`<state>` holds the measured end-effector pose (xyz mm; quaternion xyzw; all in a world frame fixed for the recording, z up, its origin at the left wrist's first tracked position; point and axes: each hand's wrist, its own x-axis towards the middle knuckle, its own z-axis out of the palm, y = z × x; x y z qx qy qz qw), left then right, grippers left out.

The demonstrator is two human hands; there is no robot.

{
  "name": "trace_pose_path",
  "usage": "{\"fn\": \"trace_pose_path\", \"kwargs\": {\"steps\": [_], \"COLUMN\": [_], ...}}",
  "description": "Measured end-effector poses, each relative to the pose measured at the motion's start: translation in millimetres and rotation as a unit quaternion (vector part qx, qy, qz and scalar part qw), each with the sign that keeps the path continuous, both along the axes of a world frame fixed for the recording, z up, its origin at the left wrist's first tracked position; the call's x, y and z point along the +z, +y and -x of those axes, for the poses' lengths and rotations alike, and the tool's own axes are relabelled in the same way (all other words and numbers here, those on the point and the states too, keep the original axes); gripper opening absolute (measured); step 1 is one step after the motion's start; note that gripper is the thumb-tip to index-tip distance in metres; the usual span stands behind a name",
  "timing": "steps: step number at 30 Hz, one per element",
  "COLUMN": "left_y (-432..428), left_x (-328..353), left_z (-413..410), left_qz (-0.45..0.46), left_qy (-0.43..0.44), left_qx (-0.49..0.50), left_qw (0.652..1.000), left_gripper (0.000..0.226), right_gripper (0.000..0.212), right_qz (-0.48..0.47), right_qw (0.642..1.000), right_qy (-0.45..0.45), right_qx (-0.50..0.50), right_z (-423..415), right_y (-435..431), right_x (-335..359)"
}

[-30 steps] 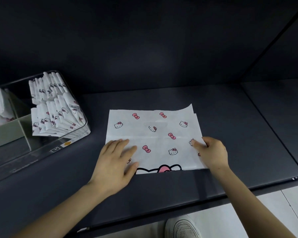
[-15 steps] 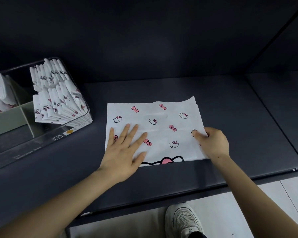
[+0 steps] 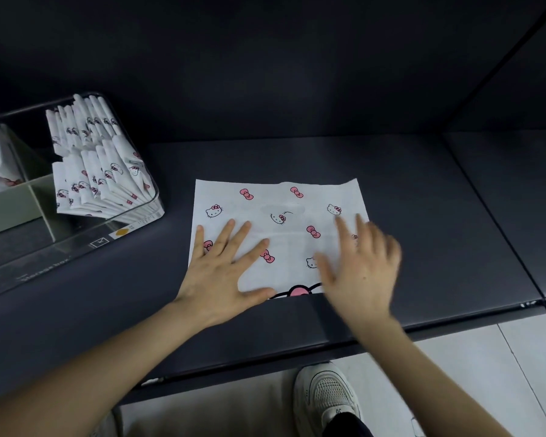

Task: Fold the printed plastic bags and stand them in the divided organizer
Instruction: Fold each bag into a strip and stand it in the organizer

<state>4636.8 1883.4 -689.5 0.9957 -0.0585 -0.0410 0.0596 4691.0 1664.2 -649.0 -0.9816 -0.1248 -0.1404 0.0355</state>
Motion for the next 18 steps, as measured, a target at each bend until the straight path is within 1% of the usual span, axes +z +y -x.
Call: {"fn": "trace_pose_path", "kwargs": {"steps": [2,4,5,7,9,12,13,14,15,16,18], "left_y": [0,-1,-1,0,1,1,1,0,0,0,1], "left_x": [0,1,2,2,2,2,2,2,2,3,4], "left_z": [0,0,0,1,1,1,1,1,1,0,1], "left_qz": [0.005,0.013,0.015,0.020,0.024,0.026,0.025,0.025,0.027,0.028,0.036], "left_qy": [0.000,-0.001,-0.001,-0.007,-0.013,-0.009,-0.006,-0.006,-0.006,-0.006,0.000], "left_qx": [0.005,0.007,0.006,0.006,0.007,0.004,0.003,0.003,0.005,0.007,0.009], "left_qw": [1.000,1.000,1.000,1.000,1.000,1.000,1.000,1.000,1.000,1.000,0.999], "left_gripper": [0.087,0.088,0.087,0.086,0.085,0.085,0.085,0.086,0.086,0.086,0.087], "right_gripper": [0.058,0.055,0.053,0.052,0.052,0.054,0.054,0.053,0.050,0.046,0.036], "right_qz": [-0.014,-0.007,0.005,0.018,0.025,0.004,0.000,-0.001,-0.002,-0.010,-0.036], "right_qw": [0.995,0.986,0.984,0.984,0.987,0.986,0.986,0.990,0.993,0.993,0.973], "right_qy": [0.063,0.120,0.137,0.154,0.149,0.165,0.160,0.140,0.116,0.085,0.030], "right_qx": [0.079,0.112,0.110,0.093,0.059,-0.024,-0.037,-0.024,0.017,0.083,0.227], "right_z": [21,30,31,30,29,27,25,22,20,19,14], "right_y": [18,23,17,-6,-36,-76,-83,-87,-86,-84,-77], "right_x": [-14,-28,-32,-36,-36,-33,-29,-27,-22,-19,-17]}}
